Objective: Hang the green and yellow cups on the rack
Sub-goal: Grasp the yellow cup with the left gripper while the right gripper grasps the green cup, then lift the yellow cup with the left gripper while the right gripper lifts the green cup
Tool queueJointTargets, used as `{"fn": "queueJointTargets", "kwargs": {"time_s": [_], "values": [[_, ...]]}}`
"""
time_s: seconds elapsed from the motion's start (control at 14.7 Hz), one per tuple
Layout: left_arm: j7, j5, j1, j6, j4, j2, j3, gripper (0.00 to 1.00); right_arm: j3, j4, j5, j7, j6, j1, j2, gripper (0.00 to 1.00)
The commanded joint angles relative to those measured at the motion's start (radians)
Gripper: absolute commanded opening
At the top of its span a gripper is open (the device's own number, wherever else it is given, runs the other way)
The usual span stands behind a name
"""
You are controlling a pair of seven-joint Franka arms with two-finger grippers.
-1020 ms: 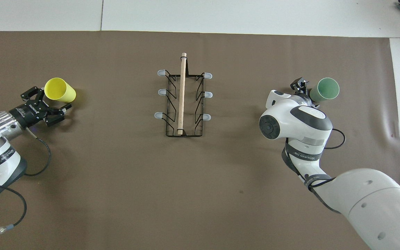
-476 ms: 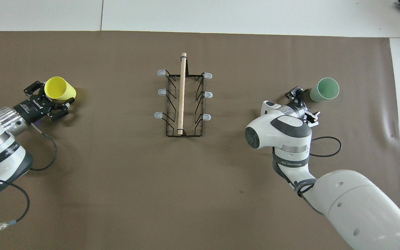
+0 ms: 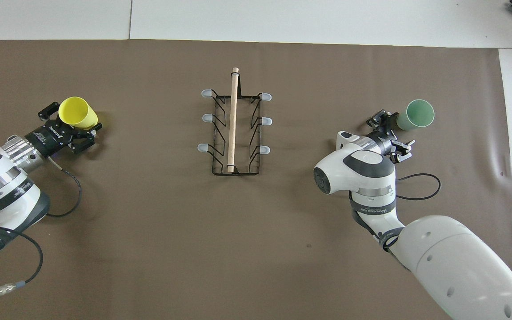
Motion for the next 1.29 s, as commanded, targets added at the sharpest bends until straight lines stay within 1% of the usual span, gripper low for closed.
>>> {"fn": "queueJointTargets", "kwargs": {"time_s": [0.0, 0.07, 0.2, 0.41, 0.54, 0.75, 0.88, 0.95, 1.02, 1.16, 1.22], "values": [[0.034, -0.034, 0.001, 0.035, 0.021, 0.020, -0.021, 0.48, 0.002, -0.003, -0.085, 0.040, -0.005, -0.027, 0.006, 1.00], [0.066, -0.033, 0.002, 0.033, 0.019, 0.020, -0.021, 0.00, 0.004, -0.004, -0.116, 0.049, -0.005, -0.040, 0.006, 1.00], [0.176, -0.030, 0.005, 0.026, 0.018, 0.019, -0.021, 0.00, 0.004, -0.006, -0.155, 0.086, 0.000, -0.057, 0.006, 1.00], [0.198, -0.008, 0.008, 0.026, 0.033, 0.006, -0.022, 0.00, 0.004, -0.006, -0.216, 0.126, 0.015, -0.094, 0.006, 1.00], [0.192, 0.088, -0.004, 0.036, 0.033, -0.041, -0.022, 0.00, 0.004, -0.004, -0.225, 0.132, 0.025, -0.106, 0.008, 1.00], [0.189, 0.286, -0.033, 0.063, 0.034, -0.098, -0.015, 0.00, 0.004, -0.001, -0.277, 0.166, 0.041, -0.143, 0.008, 1.00], [0.177, 0.422, -0.061, 0.063, 0.037, -0.145, -0.010, 0.00, 0.004, 0.000, -0.284, 0.167, 0.048, -0.149, 0.008, 1.00], [0.146, 0.494, -0.079, 0.063, 0.044, -0.165, 0.000, 0.00, 0.004, 0.002, -0.284, 0.166, 0.048, -0.149, 0.008, 0.83], [0.084, 0.584, -0.104, 0.063, 0.051, -0.191, 0.010, 0.00, 0.004, 0.002, -0.284, 0.164, 0.049, -0.151, 0.008, 0.51], [-0.093, 0.738, -0.144, 0.058, 0.067, -0.234, 0.027, 0.00, 0.004, 0.002, -0.282, 0.163, 0.075, -0.152, 0.003, 0.00], [-0.172, 0.827, -0.168, 0.053, 0.067, -0.272, 0.028, 0.00, 0.005, 0.005, -0.267, 0.164, 0.095, -0.160, -0.007, 0.00]]}}
